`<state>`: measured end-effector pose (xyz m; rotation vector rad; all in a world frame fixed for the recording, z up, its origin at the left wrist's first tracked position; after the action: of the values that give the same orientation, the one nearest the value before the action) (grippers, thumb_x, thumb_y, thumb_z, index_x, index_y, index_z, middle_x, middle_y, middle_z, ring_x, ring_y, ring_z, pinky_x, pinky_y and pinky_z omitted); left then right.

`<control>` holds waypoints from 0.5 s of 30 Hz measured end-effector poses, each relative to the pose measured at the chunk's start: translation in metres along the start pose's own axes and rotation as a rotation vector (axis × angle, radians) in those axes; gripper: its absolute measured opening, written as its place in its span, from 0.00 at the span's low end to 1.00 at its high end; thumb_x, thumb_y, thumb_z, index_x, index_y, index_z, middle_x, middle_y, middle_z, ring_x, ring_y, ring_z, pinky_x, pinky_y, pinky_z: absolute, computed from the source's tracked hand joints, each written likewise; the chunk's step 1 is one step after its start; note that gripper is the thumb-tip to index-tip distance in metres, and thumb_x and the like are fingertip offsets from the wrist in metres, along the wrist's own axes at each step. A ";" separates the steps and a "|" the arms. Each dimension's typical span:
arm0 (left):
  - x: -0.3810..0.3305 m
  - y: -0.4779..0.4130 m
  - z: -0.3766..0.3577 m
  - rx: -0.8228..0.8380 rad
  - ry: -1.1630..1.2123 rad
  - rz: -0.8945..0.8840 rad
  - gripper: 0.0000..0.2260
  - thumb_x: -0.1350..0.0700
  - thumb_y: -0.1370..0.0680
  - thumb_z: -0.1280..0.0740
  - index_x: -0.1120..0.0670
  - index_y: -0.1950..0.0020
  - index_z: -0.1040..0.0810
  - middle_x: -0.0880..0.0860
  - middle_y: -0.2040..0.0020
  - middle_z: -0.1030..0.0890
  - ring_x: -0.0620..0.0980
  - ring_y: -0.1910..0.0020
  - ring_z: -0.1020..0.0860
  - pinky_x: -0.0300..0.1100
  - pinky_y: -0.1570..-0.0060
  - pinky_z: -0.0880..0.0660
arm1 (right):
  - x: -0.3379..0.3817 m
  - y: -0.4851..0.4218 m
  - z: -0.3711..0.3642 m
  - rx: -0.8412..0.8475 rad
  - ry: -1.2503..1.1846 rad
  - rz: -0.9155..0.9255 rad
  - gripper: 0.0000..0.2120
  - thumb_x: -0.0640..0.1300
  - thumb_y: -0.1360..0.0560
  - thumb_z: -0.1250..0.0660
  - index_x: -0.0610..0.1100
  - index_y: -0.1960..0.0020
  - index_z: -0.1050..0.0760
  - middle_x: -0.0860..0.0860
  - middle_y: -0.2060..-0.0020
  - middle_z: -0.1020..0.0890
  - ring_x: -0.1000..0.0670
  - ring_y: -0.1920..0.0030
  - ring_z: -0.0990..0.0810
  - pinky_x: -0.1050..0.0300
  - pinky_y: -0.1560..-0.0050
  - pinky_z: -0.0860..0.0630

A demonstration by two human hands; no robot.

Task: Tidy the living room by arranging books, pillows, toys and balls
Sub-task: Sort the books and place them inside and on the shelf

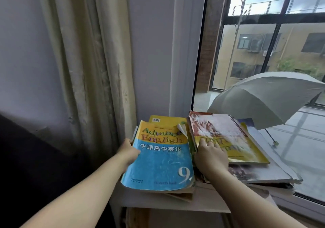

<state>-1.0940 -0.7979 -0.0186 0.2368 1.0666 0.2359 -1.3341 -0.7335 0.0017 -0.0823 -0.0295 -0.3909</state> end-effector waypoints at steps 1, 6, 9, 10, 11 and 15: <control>0.001 0.000 0.000 -0.003 -0.013 -0.003 0.08 0.61 0.21 0.39 0.55 0.44 0.35 0.56 0.55 0.24 0.57 0.54 0.21 0.49 0.56 0.22 | 0.003 0.001 0.002 -0.028 0.030 0.007 0.22 0.47 0.20 0.46 0.43 0.28 0.40 0.43 0.31 0.30 0.42 0.31 0.32 0.51 0.35 0.33; 0.005 0.006 -0.001 0.046 0.024 -0.025 0.15 0.59 0.20 0.39 0.51 0.35 0.36 0.55 0.51 0.23 0.57 0.51 0.20 0.54 0.48 0.22 | 0.011 0.005 0.013 -0.081 0.070 0.080 0.14 0.41 0.20 0.48 0.42 0.37 0.31 0.45 0.43 0.21 0.45 0.44 0.22 0.55 0.54 0.27; 0.004 0.009 -0.003 0.078 0.089 -0.090 0.24 0.61 0.20 0.41 0.44 0.27 0.42 0.54 0.44 0.24 0.57 0.48 0.21 0.53 0.49 0.22 | 0.007 0.005 0.020 -0.051 0.031 0.103 0.12 0.41 0.20 0.48 0.44 0.41 0.29 0.48 0.48 0.20 0.46 0.49 0.20 0.57 0.60 0.31; 0.004 0.009 -0.004 0.085 0.076 -0.111 0.26 0.61 0.19 0.42 0.41 0.26 0.44 0.54 0.42 0.24 0.57 0.48 0.21 0.52 0.50 0.22 | 0.007 0.007 0.020 -0.043 0.031 0.105 0.12 0.41 0.21 0.47 0.43 0.41 0.29 0.48 0.48 0.20 0.46 0.49 0.20 0.57 0.60 0.31; 0.003 0.008 -0.004 0.083 0.043 -0.137 0.25 0.61 0.19 0.43 0.40 0.27 0.44 0.53 0.42 0.24 0.56 0.49 0.22 0.50 0.51 0.22 | 0.008 0.008 0.020 -0.037 0.031 0.109 0.12 0.40 0.21 0.47 0.43 0.40 0.29 0.47 0.47 0.20 0.46 0.48 0.21 0.58 0.60 0.31; 0.004 0.011 -0.008 0.056 -0.054 -0.149 0.11 0.62 0.19 0.44 0.48 0.42 0.29 0.55 0.41 0.25 0.57 0.48 0.22 0.44 0.53 0.25 | 0.007 0.016 0.020 -0.034 0.002 0.114 0.13 0.37 0.21 0.47 0.42 0.40 0.30 0.47 0.47 0.20 0.46 0.48 0.20 0.58 0.60 0.31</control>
<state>-1.0999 -0.7855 -0.0227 0.2117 1.0334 0.0662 -1.3220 -0.7196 0.0209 -0.1166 -0.0162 -0.2777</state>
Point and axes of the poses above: each hand's wrist, its own y-axis away from the middle knuckle, its own z-axis out of the back of the hand, x = y × z, the point moved 7 cm from there along -y, towards the middle knuckle
